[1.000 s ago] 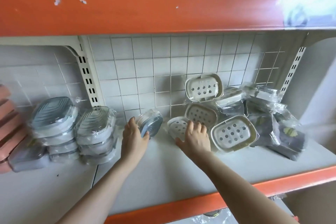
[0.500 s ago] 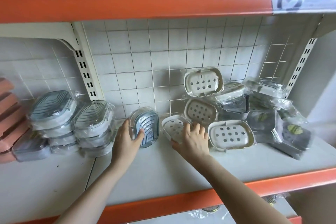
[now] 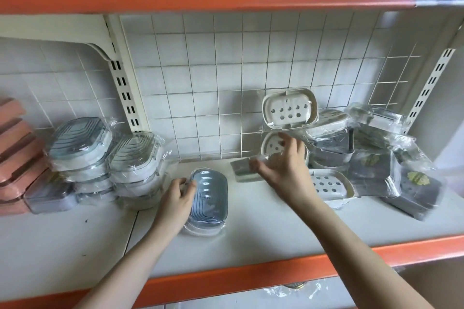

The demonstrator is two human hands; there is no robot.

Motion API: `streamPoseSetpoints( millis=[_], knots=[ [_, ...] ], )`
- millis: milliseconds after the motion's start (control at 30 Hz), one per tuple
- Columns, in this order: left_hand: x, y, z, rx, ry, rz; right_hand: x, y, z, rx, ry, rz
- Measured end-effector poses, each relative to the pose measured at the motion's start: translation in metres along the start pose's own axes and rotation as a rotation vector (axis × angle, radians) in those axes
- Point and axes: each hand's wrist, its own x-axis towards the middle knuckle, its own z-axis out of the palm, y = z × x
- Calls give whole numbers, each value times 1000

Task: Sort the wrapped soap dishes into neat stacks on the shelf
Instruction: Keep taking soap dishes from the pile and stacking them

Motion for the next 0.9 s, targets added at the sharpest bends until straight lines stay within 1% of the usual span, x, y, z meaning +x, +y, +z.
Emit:
streamPoseSetpoints(
  millis=[67, 167, 333, 433, 500, 533, 567, 633, 700, 767, 833, 900],
  knots=[
    [0, -6, -1, -4, 6, -14, 4, -5, -8, -10, -32, 30],
    [0, -12, -1, 24, -2, -20, 8, -11, -16, -112, -125, 62],
    [-2, -15, -2, 30, -11, -56, 18, -30, -36, -330, -444, 127],
    [-3, -16, -2, 40, -16, -70, 26, -34, -37, -443, -661, 86],
    [-5, -15, -3, 68, -30, -66, 33, -33, -30, -526, -757, 54],
    [-7, -14, -3, 92, -34, -48, 37, -31, -24, -558, -774, 51],
    [-10, -12, -3, 134, -29, -17, 41, -28, -17, -583, -774, 54],
    [-13, -10, -4, 291, 20, 122, 45, -21, 2, -598, -710, 66],
    [-15, -8, -3, 439, 60, 254, 42, -15, 21, -551, -555, 98],
    [-16, -5, -1, 496, 77, 322, 35, -11, 37, -496, -402, 141],
    [-18, 1, 2, 521, 56, 351, 24, -6, 49, -473, -373, 165],
    [-21, 7, 5, 556, 5, 351, 13, -1, 59, -491, -417, 191]
  ],
)
